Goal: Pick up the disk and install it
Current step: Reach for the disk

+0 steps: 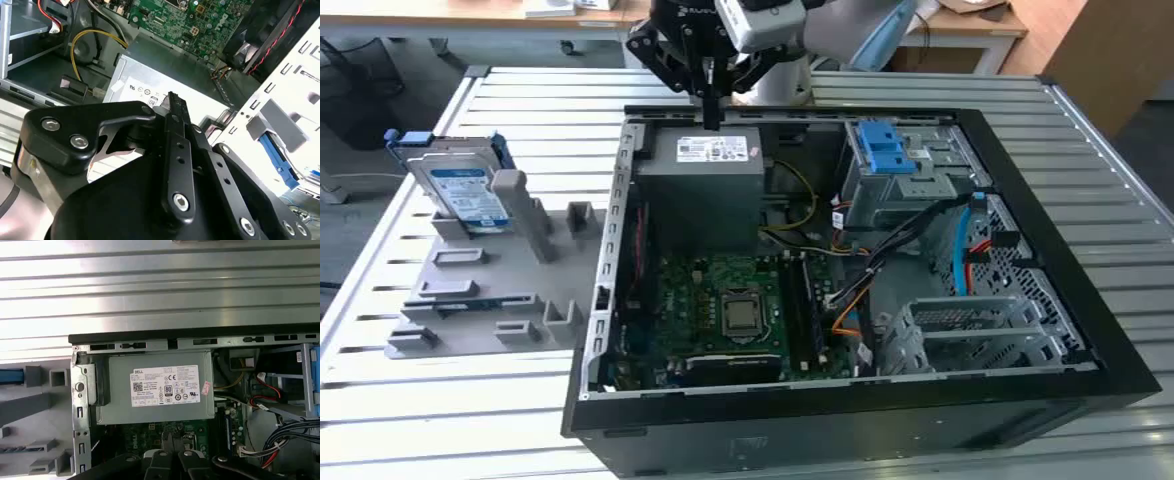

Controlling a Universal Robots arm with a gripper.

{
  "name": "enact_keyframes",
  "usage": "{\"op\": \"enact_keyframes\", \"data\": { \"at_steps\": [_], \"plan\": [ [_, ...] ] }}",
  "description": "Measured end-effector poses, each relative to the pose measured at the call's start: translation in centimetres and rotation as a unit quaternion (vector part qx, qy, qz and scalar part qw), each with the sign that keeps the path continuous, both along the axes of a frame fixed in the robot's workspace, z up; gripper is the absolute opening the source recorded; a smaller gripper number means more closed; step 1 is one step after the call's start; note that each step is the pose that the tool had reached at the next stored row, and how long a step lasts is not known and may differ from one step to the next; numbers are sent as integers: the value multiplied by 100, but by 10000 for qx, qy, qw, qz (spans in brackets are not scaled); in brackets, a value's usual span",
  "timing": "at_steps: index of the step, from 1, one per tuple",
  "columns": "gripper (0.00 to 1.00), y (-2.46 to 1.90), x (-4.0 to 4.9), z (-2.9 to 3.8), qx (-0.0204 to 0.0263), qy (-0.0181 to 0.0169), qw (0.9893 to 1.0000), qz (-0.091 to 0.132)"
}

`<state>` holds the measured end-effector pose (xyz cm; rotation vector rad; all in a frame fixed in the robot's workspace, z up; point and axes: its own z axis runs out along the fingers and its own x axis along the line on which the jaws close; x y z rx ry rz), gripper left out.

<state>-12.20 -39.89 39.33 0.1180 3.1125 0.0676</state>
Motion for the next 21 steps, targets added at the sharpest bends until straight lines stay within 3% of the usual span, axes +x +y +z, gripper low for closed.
{"op": "enact_keyframes", "data": {
  "at_steps": [11,21],
  "plan": [
    [11,0,-11,0,0,0,10000,-1],
    [11,0,-125,-2,0,0,10000,0]
  ]
}}
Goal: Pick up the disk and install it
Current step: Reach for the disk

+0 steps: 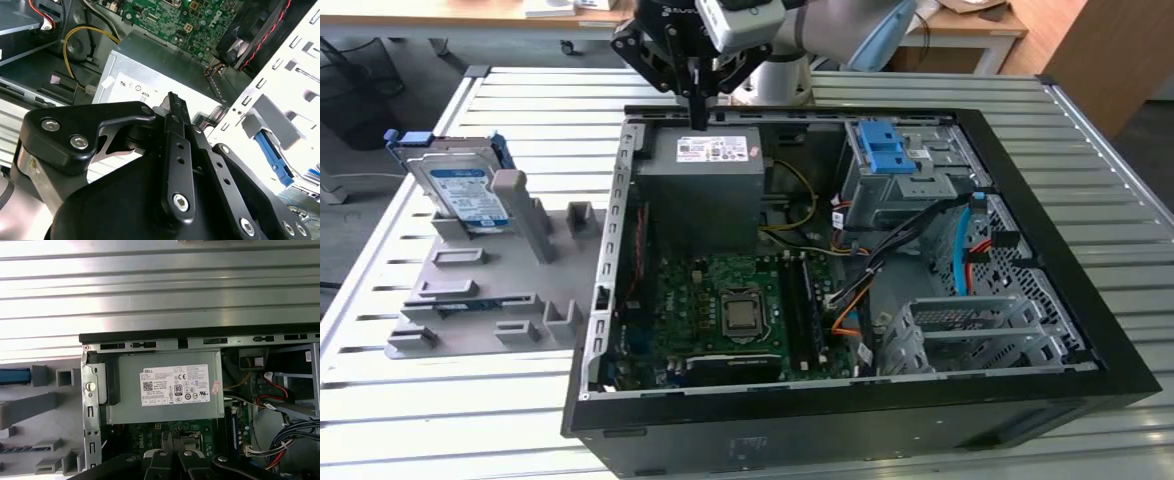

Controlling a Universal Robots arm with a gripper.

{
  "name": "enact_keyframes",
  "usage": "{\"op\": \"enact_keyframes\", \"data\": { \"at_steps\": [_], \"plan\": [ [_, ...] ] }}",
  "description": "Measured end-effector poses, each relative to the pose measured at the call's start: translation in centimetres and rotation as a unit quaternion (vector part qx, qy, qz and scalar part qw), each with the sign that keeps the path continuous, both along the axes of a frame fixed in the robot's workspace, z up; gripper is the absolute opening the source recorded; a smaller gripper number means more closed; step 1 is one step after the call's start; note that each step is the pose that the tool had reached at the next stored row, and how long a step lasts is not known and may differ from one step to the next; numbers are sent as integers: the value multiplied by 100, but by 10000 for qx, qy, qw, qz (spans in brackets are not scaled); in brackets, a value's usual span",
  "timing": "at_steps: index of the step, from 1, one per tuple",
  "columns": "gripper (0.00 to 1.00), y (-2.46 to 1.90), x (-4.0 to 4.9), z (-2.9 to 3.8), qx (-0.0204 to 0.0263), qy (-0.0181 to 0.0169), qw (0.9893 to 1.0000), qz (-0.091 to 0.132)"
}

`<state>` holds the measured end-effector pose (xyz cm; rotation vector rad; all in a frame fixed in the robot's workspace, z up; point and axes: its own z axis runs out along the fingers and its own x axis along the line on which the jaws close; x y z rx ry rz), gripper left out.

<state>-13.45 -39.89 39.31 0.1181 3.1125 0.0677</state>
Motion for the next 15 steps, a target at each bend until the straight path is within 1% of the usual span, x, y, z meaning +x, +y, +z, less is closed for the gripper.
{"op": "enact_keyframes", "data": {
  "at_steps": [15],
  "plan": [
    [11,0,-167,-10,0,0,10000,0]
  ]
}}
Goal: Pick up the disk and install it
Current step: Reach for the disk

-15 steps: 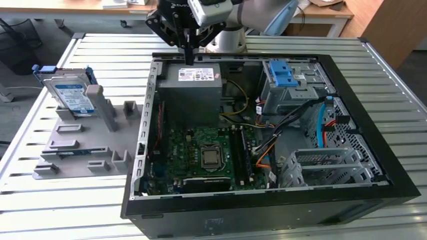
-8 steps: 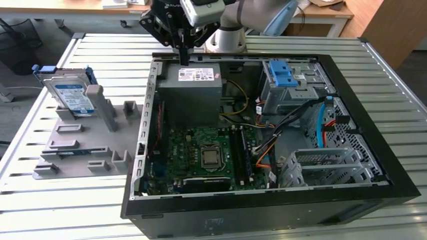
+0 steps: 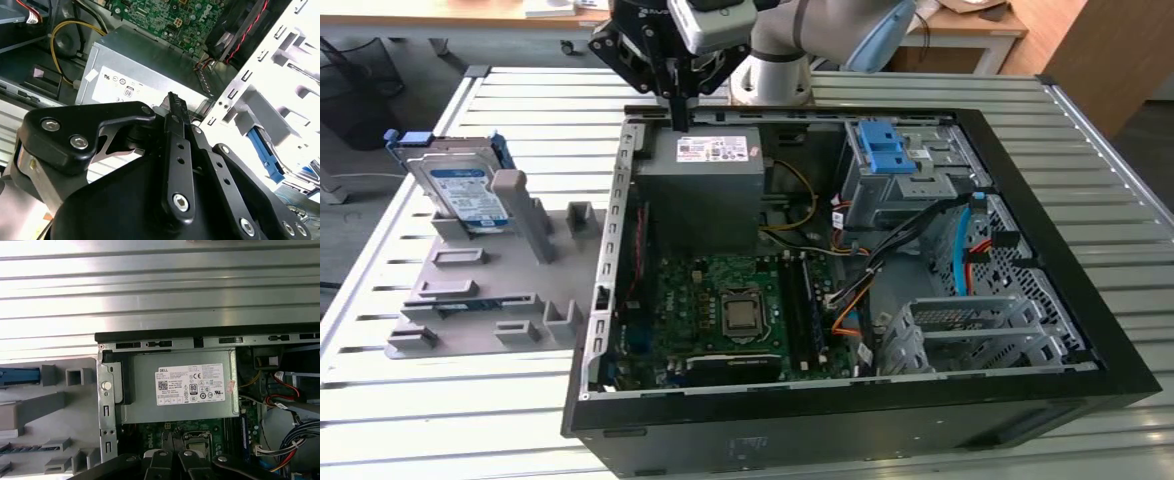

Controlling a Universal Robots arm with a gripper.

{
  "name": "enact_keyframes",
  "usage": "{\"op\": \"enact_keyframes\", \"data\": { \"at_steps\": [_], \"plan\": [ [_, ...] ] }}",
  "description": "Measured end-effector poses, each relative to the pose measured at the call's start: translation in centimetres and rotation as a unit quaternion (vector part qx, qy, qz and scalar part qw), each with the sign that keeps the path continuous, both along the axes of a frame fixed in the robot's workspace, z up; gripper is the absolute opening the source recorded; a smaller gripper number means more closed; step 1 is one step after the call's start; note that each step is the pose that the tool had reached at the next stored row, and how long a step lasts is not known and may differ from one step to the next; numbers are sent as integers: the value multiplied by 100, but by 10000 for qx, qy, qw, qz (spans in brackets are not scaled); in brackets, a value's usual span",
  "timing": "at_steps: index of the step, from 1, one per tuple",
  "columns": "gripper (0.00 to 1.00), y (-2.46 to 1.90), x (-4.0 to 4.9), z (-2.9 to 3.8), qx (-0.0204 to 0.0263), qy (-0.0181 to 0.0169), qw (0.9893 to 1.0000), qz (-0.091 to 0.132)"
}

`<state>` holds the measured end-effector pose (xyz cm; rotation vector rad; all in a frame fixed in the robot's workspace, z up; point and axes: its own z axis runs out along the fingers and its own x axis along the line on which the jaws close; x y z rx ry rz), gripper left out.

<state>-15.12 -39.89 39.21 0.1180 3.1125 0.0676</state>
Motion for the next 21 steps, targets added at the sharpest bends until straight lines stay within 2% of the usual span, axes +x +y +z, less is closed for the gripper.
{"op": "enact_keyframes", "data": {
  "at_steps": [21],
  "plan": [
    [11,0,-184,-18,0,6,10000,0]
  ]
}}
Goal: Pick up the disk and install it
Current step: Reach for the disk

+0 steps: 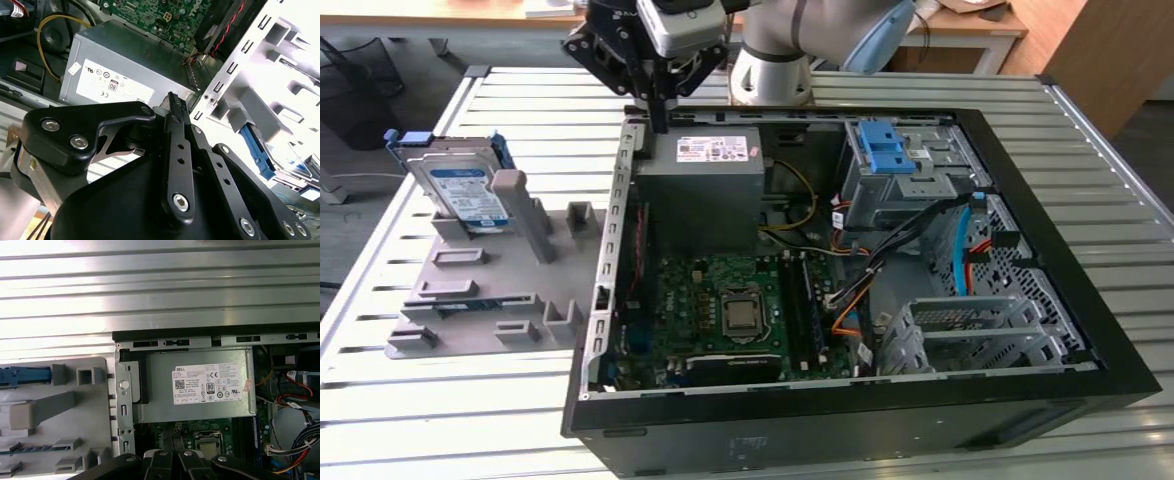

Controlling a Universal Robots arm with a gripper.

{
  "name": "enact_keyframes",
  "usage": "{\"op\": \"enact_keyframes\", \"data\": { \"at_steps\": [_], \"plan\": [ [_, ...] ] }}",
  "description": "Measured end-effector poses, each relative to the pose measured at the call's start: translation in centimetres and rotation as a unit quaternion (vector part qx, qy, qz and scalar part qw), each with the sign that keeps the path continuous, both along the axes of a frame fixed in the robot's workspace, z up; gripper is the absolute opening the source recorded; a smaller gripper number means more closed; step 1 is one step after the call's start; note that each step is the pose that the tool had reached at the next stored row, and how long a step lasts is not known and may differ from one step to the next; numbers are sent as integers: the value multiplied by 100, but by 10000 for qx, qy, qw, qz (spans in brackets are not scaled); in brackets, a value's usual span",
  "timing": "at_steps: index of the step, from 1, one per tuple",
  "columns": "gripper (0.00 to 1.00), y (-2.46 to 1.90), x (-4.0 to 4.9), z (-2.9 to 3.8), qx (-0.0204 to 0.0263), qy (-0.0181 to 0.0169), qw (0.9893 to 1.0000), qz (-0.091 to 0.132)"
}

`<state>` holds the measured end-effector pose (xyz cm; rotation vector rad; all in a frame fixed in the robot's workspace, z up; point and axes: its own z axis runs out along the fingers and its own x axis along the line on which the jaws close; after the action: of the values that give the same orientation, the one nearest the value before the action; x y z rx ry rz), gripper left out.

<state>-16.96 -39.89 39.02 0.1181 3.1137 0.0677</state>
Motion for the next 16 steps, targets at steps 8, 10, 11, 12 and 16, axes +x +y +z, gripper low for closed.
{"op": "enact_keyframes", "data": {
  "at_steps": [8,10,11,12,16],
  "plan": [
    [11,0,-67,-6,0,2,10000,0],
    [11,0,-82,-7,0,2,10000,0],
    [11,0,-90,-7,0,2,10000,0],
    [11,0,-97,-7,0,2,10000,0],
    [11,0,-125,-9,0,2,10000,0]
  ]
}}
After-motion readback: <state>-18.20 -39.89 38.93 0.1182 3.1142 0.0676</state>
